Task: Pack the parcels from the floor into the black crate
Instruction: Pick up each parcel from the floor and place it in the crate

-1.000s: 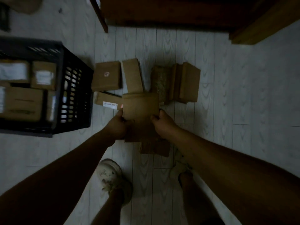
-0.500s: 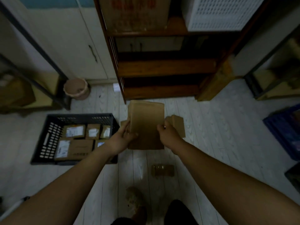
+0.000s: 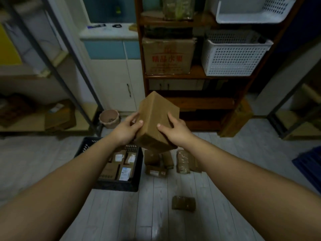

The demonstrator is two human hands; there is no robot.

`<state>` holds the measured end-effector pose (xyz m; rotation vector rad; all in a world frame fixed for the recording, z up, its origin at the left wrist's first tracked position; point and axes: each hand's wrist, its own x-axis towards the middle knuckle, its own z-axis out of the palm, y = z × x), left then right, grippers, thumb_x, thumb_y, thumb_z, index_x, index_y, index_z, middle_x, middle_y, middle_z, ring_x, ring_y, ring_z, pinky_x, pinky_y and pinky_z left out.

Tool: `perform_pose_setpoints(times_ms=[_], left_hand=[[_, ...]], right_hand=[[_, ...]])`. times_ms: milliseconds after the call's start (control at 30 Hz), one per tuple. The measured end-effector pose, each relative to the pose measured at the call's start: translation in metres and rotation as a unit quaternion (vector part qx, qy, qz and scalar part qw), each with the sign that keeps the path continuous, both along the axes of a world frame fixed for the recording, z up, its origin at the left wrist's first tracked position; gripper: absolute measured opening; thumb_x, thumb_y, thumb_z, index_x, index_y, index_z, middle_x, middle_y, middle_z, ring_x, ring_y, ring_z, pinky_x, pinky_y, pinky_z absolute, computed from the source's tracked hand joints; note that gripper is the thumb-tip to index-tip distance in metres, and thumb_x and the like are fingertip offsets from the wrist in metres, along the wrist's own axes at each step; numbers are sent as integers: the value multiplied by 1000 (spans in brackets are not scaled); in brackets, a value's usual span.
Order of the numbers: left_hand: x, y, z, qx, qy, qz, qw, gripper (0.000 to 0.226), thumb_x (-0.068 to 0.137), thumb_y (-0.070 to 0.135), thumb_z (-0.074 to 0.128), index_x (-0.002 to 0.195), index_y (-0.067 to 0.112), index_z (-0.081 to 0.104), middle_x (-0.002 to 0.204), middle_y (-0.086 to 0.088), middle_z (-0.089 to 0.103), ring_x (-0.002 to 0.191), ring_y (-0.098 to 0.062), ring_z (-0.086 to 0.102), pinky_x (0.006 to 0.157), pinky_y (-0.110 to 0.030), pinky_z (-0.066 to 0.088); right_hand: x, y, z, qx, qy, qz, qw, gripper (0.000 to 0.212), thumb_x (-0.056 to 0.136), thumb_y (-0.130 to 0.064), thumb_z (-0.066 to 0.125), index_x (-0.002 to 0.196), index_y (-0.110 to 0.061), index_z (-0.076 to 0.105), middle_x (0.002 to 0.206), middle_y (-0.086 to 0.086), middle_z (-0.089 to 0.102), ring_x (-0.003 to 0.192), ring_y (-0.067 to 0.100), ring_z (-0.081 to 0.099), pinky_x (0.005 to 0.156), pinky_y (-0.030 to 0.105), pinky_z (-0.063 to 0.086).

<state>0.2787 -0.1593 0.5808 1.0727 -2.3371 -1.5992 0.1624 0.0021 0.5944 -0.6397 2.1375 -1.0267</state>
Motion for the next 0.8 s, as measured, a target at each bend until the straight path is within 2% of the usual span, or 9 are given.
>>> perform_pose_setpoints(times_ms=[67, 167, 233, 300, 367, 433, 500, 667, 800], left_hand=[[14, -11, 13, 14, 17, 40, 999, 84, 82, 43, 65, 148, 24, 17, 120, 8, 45, 102, -15, 51, 84, -29, 44], [43, -34, 27, 38, 20, 33, 999, 67, 79, 31, 71, 137, 16, 42, 120, -3, 61, 101, -22, 62, 91, -42, 51], [68, -56, 35, 65, 36, 43, 996, 64, 80, 21, 70, 137, 20, 41, 112, -3, 63, 97, -21, 63, 85, -41, 54], [95, -83, 43, 107, 70, 36, 991, 68, 82, 11, 66, 140, 27, 35, 107, 0, 63, 94, -17, 64, 73, -35, 55], [120, -109, 49, 112, 85, 14, 990, 69, 84, 7, 62, 140, 32, 32, 111, -1, 64, 96, -15, 64, 73, -33, 54], [141, -131, 55, 107, 91, -5, 990, 69, 86, 7, 60, 141, 37, 30, 115, -1, 62, 98, -15, 63, 76, -35, 54], [156, -148, 60, 115, 86, -22, 989, 69, 87, 9, 58, 139, 43, 28, 118, 2, 57, 101, -19, 62, 73, -39, 57], [160, -183, 59, 143, 83, -36, 986, 68, 88, 7, 54, 138, 46, 28, 125, 2, 53, 103, -25, 61, 62, -38, 56], [141, -209, 45, 155, 71, -34, 985, 69, 89, 6, 54, 140, 43, 27, 122, 4, 58, 102, -23, 63, 69, -43, 58]], right_hand=[[16, -13, 12, -3, -12, 2, 1000, 81, 82, -67, 50, 149, -40, 13, 157, -2, 8, 138, 31, 26, 106, 42, 31], [46, -45, 26, -19, -44, 24, 999, 83, 80, -71, 46, 149, -37, 15, 153, 2, 28, 131, 28, 39, 93, 34, 38], [70, -70, 30, -39, -46, 29, 998, 75, 85, -61, 51, 148, -34, 21, 142, 0, 44, 118, 23, 51, 89, 33, 44], [95, -97, 31, -85, -28, 22, 996, 54, 91, -41, 55, 141, -32, 37, 131, -2, 55, 113, 19, 56, 88, 32, 48], [118, -123, 32, -123, -8, 4, 992, 40, 94, -29, 54, 133, -31, 48, 124, -6, 59, 110, 15, 57, 82, 27, 46], [139, -146, 33, -146, 1, -10, 989, 35, 95, -26, 51, 129, -34, 51, 118, -9, 61, 107, 12, 58, 86, 30, 49], [155, -165, 33, -160, 4, -17, 987, 35, 96, -24, 49, 129, -37, 49, 112, -14, 59, 106, 11, 58, 89, 34, 50], [167, -198, 31, -183, 55, -43, 981, 53, 96, -21, 49, 140, -46, 29, 116, -14, 56, 96, 3, 53, 81, 28, 48], [155, -221, 15, -131, 86, -2, 988, 93, 86, -28, 66, 146, -47, -3, 139, -6, 47, 116, 9, 50, 95, 33, 45]])
